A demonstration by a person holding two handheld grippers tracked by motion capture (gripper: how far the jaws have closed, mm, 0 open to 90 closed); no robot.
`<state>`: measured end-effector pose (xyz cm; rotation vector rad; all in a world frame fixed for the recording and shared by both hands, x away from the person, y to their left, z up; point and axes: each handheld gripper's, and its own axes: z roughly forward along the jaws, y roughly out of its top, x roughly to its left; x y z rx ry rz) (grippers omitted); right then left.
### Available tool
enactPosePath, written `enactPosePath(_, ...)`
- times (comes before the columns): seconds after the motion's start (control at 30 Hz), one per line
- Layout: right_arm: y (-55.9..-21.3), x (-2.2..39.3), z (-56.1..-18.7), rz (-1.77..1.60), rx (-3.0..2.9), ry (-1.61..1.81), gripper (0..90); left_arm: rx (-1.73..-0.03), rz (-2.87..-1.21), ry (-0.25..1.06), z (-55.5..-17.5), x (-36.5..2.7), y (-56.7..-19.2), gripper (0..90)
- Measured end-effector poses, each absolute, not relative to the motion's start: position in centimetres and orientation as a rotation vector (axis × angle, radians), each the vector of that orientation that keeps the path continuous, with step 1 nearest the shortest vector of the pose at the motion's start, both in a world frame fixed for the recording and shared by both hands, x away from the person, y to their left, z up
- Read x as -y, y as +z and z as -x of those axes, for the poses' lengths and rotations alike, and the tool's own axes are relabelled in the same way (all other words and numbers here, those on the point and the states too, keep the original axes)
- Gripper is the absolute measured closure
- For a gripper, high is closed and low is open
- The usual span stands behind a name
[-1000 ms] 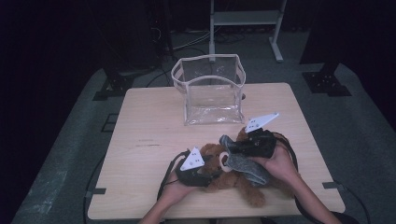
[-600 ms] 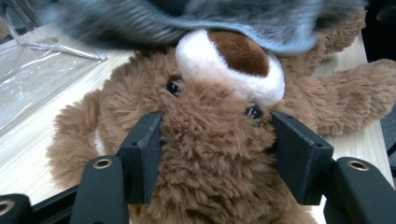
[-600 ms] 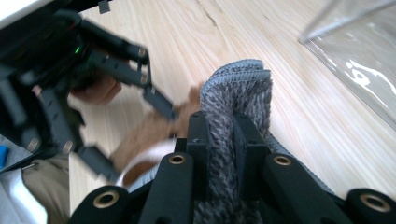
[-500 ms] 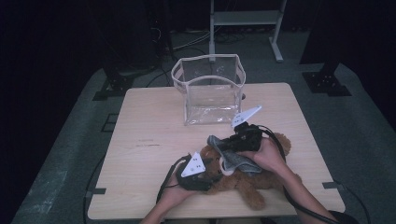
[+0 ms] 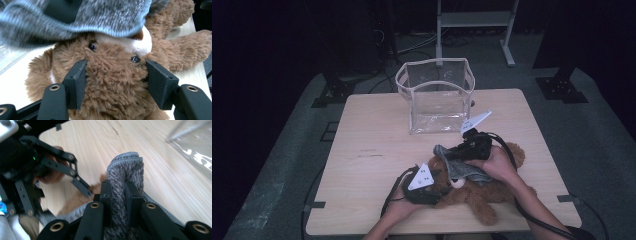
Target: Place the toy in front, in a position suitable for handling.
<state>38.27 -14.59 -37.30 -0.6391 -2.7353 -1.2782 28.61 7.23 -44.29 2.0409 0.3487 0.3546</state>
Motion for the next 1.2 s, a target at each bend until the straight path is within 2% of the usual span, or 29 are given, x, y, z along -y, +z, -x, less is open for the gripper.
enactPosePath(0.1, -37.9, 14.0, -38.6, 0.64, 2.745, -1.247, 78.4, -0.349, -2.04, 0.354, -28.7, -7.3, -44.3, 37.1)
enactPosePath(0.27, -37.9, 16.6, -38.6, 0.729, 2.774, -1.241, 78.5, -0.343, -2.036, 0.349, -28.8, -7.3, -44.3, 37.3)
enactPosePath(0.53, -35.4, 19.1, -33.2, 0.638, 2.779, -1.395, 78.3, -0.422, -2.002, 0.303, -29.8, -7.4, -43.8, 36.8)
enactPosePath(0.8, -36.9, 20.9, -28.9, 0.607, 2.836, -1.472, 77.5, -0.472, -1.929, 0.286, -31.4, -9.7, -41.4, 42.6)
enactPosePath(1.03, -37.5, 18.1, -27.3, 0.476, 2.939, -1.472, 77.4, -0.485, -1.926, 0.161, -35.1, -8.8, -40.7, 45.5)
enactPosePath(1.2, -38.4, 15.8, -27.1, 0.388, 3.014, -1.446, 77.4, -0.457, -1.996, 0.128, -36.0, -7.3, -41.1, 45.5)
